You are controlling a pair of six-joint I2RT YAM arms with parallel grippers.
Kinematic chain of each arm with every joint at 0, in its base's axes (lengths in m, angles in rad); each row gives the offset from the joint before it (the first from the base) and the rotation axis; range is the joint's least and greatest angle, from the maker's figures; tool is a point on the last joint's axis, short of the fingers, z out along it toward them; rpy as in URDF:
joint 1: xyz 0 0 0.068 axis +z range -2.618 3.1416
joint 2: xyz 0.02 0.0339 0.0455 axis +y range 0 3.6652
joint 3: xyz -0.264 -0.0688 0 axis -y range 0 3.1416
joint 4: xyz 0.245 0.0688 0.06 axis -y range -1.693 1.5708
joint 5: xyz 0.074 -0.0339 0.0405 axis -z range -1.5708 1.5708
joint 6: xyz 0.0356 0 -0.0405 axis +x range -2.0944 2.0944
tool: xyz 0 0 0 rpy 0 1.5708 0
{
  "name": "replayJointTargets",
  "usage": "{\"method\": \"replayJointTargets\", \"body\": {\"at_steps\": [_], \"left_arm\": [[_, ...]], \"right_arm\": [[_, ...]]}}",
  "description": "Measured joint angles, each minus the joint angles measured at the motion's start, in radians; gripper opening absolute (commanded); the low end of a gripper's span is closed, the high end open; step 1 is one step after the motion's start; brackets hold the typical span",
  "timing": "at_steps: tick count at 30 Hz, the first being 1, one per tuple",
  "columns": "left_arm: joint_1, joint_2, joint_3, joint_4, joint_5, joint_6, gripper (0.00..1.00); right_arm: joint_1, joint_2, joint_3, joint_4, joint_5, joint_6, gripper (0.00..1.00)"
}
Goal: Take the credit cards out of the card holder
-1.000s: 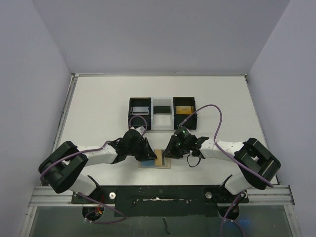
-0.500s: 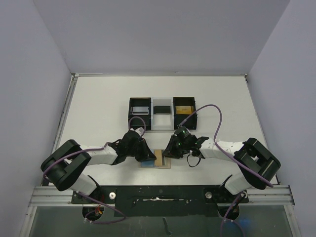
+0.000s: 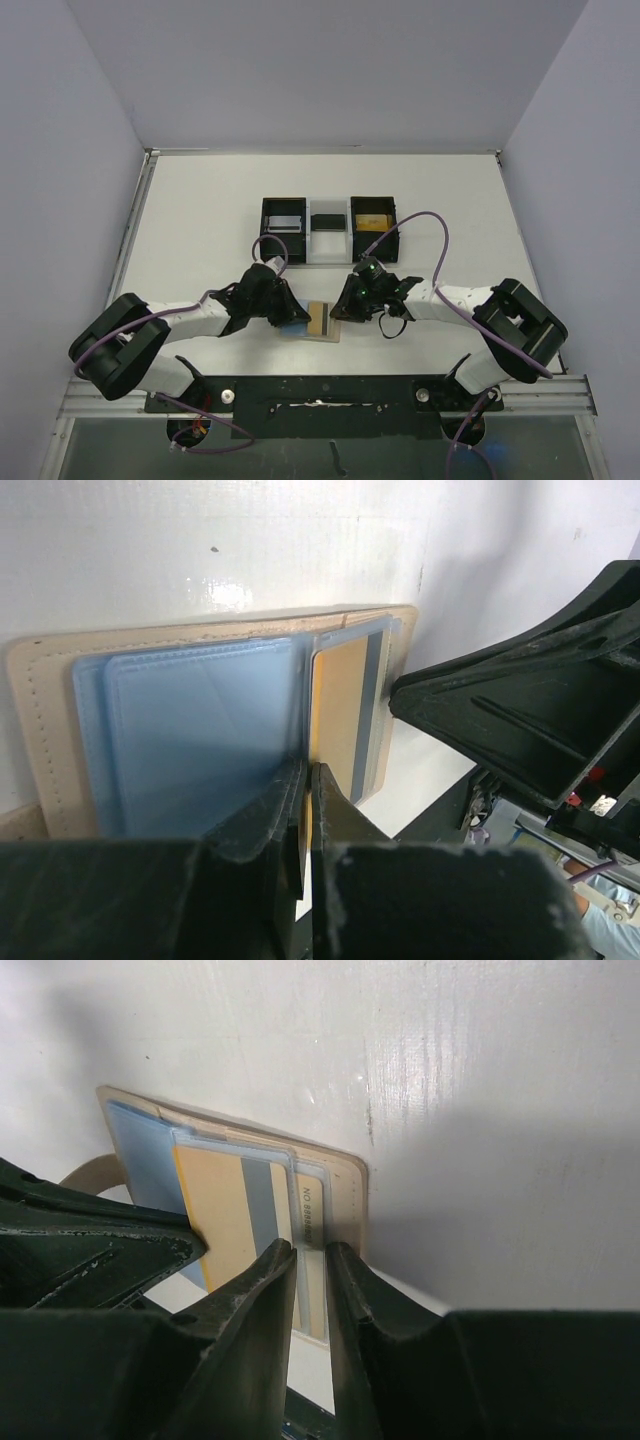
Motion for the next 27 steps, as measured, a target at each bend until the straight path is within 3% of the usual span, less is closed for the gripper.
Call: {"method": "replayJointTargets", "body": {"at_steps": [17,27], "left_arm": [[0.005,-0.010,0.000,-0.015,0.001,0.022,0.00],[0.007,-0.021,0.000,-0.032,-0.003,0.028,0.00]], "right_arm": [[0.025,-0.026,0.053,0.032,-0.021,-0.059,0.24],[0.026,0.073,0.075,0.023,-0.027,-0.021,0.23]]}}
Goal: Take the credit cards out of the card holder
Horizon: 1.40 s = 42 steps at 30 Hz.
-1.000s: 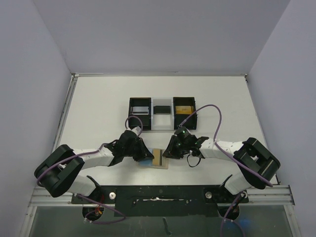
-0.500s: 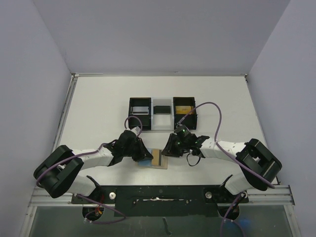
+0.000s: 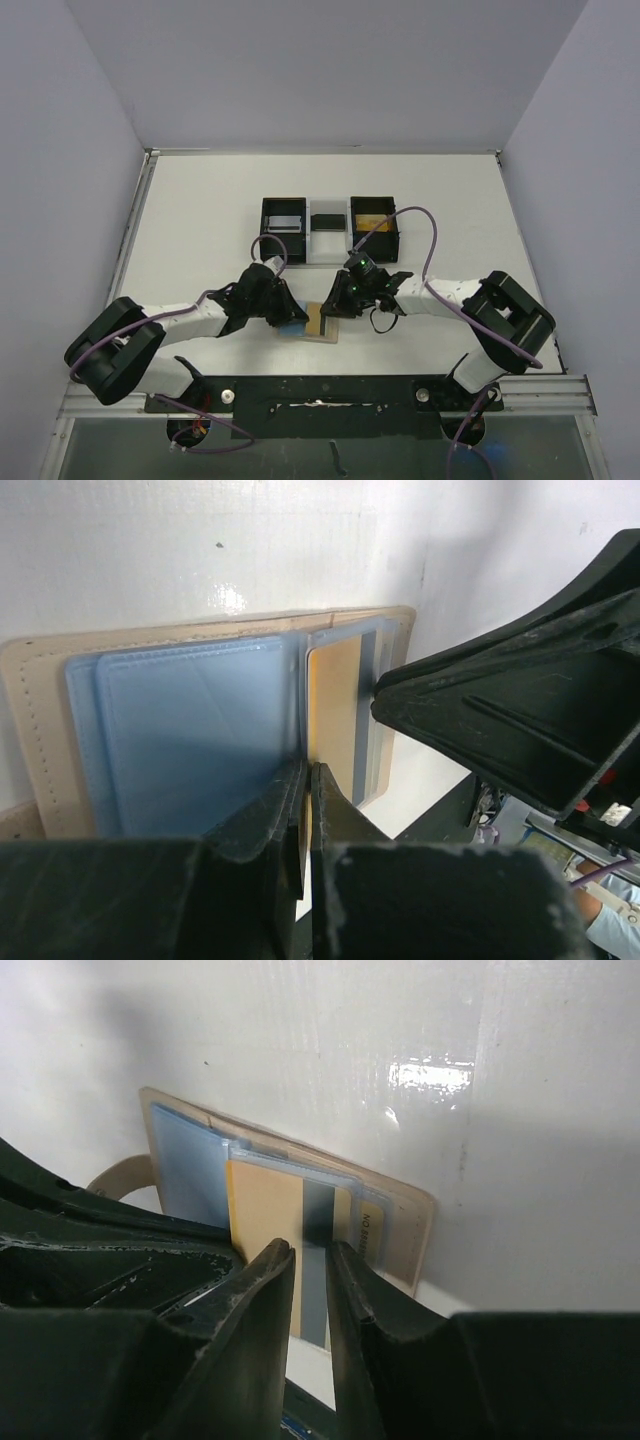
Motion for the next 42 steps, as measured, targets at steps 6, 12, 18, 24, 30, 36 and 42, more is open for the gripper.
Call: {"method": "replayJointTargets", "body": {"at_steps": [6,12,18,24,30,36,42], "left_arm": [[0.020,-0.022,0.000,-0.023,0.000,0.009,0.00],[0.041,-0.029,0.000,-0.025,0.009,0.020,0.00],[0.045,-0.038,0.000,-0.030,0.016,0.027,0.00],[0.051,-0.042,0.000,-0.031,0.040,0.049,0.00],[0.058,-0.007,0.000,-0.029,0.077,0.080,0.00],[0.074,-0.019,0.000,-0.045,0.078,0.082,0.00],[0.105,-0.090,0.000,-0.066,0.071,0.086,0.00]], "right_arm": [[0.001,0.002,0.000,-0.017,0.009,0.009,0.23],[0.001,0.003,0.000,-0.014,0.008,0.009,0.23],[0.001,0.004,0.000,-0.013,0.007,0.007,0.23],[0.001,0.008,0.007,-0.020,0.006,-0.002,0.22],[0.001,0.010,0.011,-0.028,0.004,-0.016,0.22],[0.001,0.010,0.013,-0.032,0.005,-0.018,0.21],[0.001,0.010,0.019,-0.041,0.007,-0.035,0.21]]}}
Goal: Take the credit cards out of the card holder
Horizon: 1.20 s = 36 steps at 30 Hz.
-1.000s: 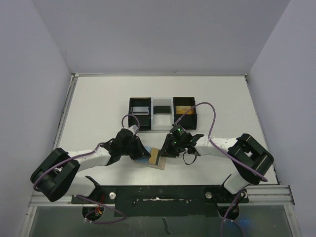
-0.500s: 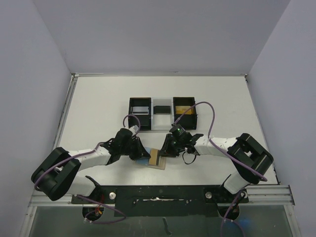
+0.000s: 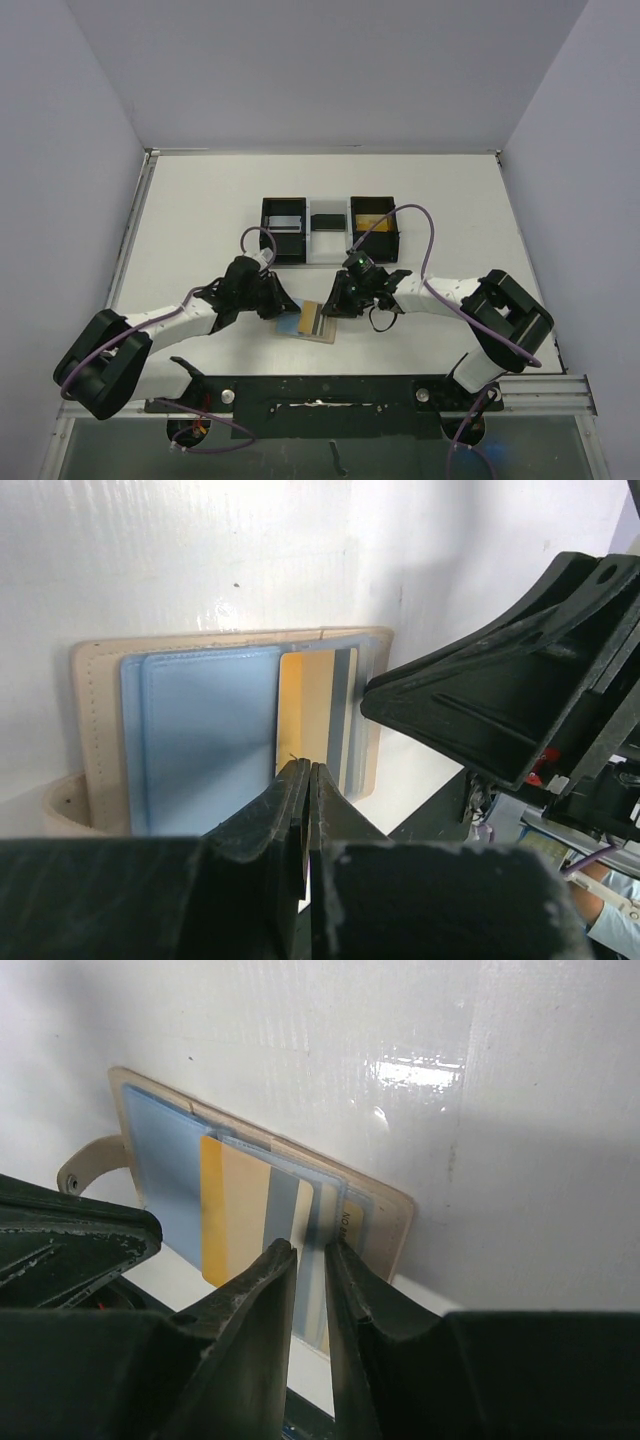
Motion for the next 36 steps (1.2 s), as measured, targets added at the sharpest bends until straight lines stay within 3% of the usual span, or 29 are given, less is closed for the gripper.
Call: {"method": "replayJointTargets", "body": {"at_steps": [7,16,22,36], "left_arm": [[0.006,0.011,-0.010,0.002,0.005,0.003,0.00],[0.006,0.018,-0.012,0.002,0.005,0.005,0.29],[0.006,0.024,-0.014,0.004,0.008,0.005,0.34],[0.006,0.083,-0.026,0.070,0.050,0.004,0.35]], "right_arm": [[0.000,-0.002,0.031,-0.043,0.009,-0.049,0.26],[0.006,-0.053,0.058,-0.027,-0.011,-0.062,0.26],[0.024,-0.012,0.032,0.026,-0.039,0.001,0.25],[0.027,0.013,-0.005,0.041,-0.045,0.080,0.25]]}}
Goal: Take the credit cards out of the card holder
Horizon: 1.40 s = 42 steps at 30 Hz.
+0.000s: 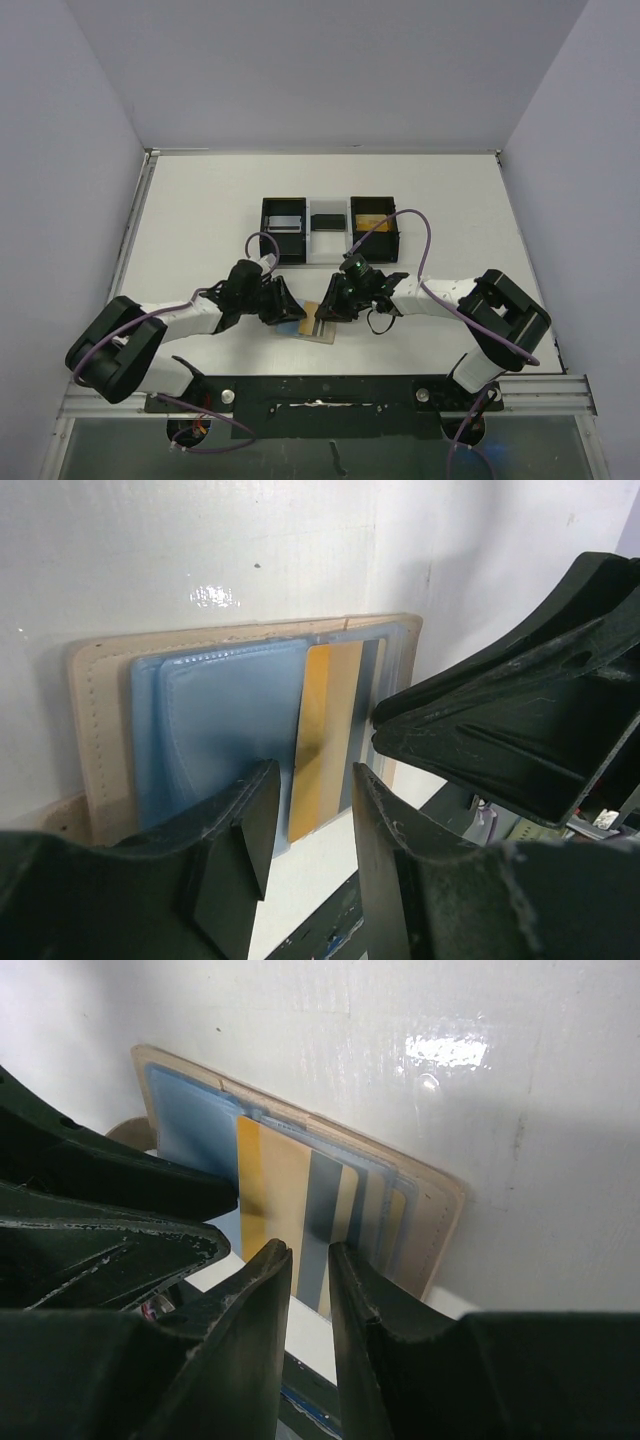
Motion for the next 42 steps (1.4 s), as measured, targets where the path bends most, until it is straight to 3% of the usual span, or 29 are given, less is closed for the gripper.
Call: {"method": "replayJointTargets", "body": {"at_steps": [7,14,28,42], "left_arm": [[0.001,0.054,-0.048,0.154,0.047,-0.043,0.24],[0.005,0.075,-0.076,0.217,0.051,-0.082,0.00],[0.003,-0.097,-0.071,0.019,-0.045,-0.037,0.00],[0.005,-0.084,-0.070,0.012,-0.045,-0.026,0.00]], "right_arm": [[0.000,0.002,-0.001,0.004,-0.002,0.002,0.25],[-0.001,0.003,-0.002,0.006,-0.003,0.003,0.25],[-0.008,0.003,-0.002,0.008,-0.002,-0.002,0.25],[0.000,-0.007,0.041,-0.016,-0.010,-0.095,0.28]]}}
